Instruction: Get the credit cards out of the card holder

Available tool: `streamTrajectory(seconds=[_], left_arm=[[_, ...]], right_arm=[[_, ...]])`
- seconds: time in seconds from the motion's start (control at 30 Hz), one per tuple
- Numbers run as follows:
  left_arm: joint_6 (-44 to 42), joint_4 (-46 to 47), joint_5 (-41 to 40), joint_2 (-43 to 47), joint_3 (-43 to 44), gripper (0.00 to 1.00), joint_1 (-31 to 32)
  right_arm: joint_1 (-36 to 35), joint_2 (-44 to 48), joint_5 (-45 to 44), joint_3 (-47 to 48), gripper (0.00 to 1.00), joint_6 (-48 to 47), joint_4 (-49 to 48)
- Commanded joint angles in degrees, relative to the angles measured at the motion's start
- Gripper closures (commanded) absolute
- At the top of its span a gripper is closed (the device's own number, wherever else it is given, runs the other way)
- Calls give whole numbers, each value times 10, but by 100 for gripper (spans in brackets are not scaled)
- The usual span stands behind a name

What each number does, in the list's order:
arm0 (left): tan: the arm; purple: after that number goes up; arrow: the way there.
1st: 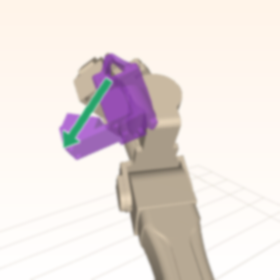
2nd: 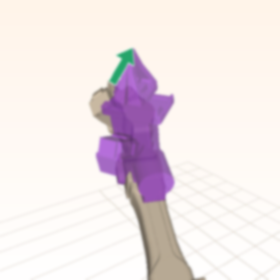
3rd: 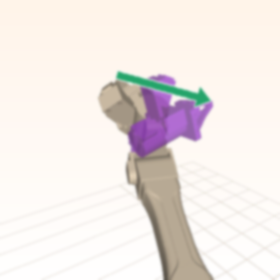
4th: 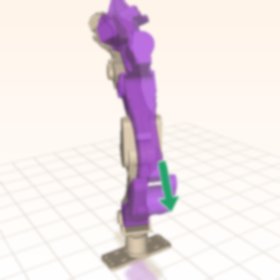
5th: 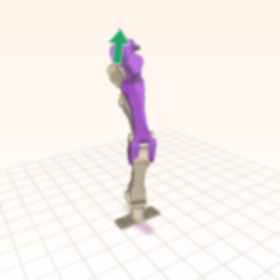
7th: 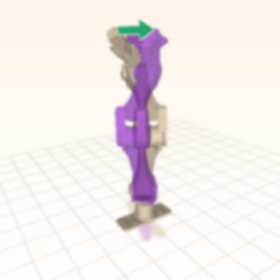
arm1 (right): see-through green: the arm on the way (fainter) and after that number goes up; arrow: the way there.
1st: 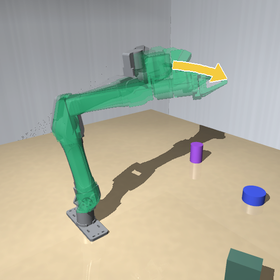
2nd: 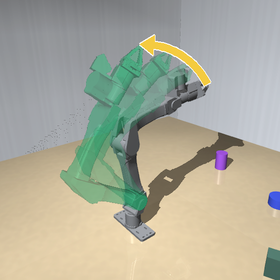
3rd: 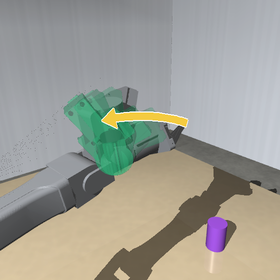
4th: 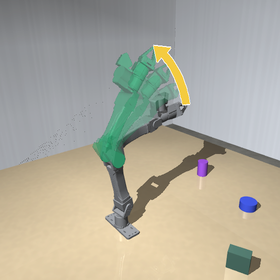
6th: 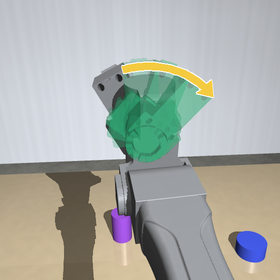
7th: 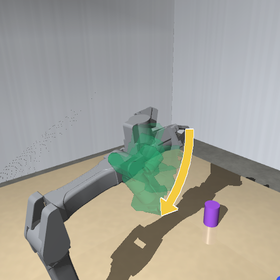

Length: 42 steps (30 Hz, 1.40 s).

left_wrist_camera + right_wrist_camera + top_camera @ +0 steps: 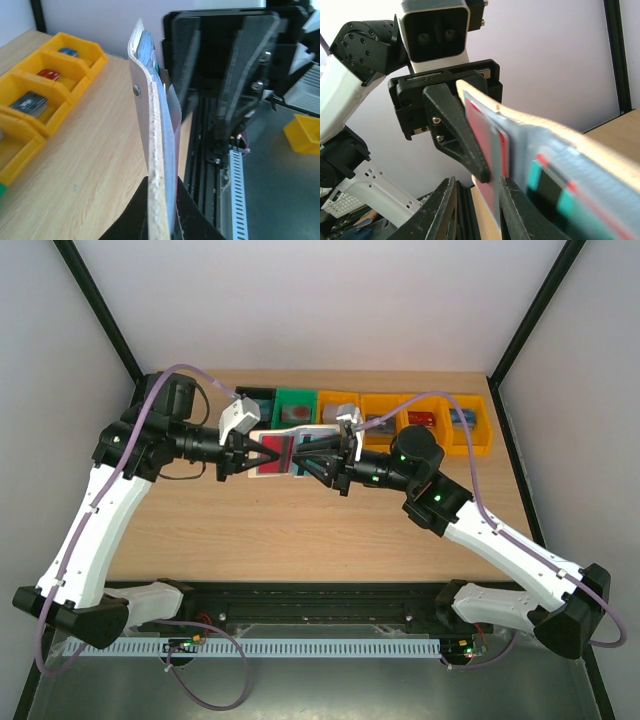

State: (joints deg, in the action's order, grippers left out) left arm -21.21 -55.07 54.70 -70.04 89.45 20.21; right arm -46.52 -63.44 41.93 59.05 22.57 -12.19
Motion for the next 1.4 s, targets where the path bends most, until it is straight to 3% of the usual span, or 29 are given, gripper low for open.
streamTrajectory(seconds=[0.0,0.23,0.37,0.63,0.8,1.0,1.13,1.23,1.37], left_arm=[[-64,-50,84,10,29,98,-2],[-75,-58,94,10,31,98,-2],[-72,-53,99,7,26,98,-1],[-59,-41,93,3,20,98,-2],[-55,-37,84,4,16,98,-2],[-63,-44,83,8,19,81,-2],[-78,-55,93,10,18,79,-3],[-83,-58,94,9,17,81,-4],[-83,-58,98,10,17,94,-6]], right_arm=[[-1,5,2,-6,76,2,-40],[-1,-13,-1,3,75,8,-39],[-3,-34,44,6,76,25,-68],[-10,-40,89,4,98,31,-103],[-11,-18,84,-9,98,18,-112],[-7,12,32,-13,98,-26,-56],[-1,26,21,-12,98,-39,-29],[3,31,20,-13,99,-42,-23],[6,30,23,-10,98,-44,-18]])
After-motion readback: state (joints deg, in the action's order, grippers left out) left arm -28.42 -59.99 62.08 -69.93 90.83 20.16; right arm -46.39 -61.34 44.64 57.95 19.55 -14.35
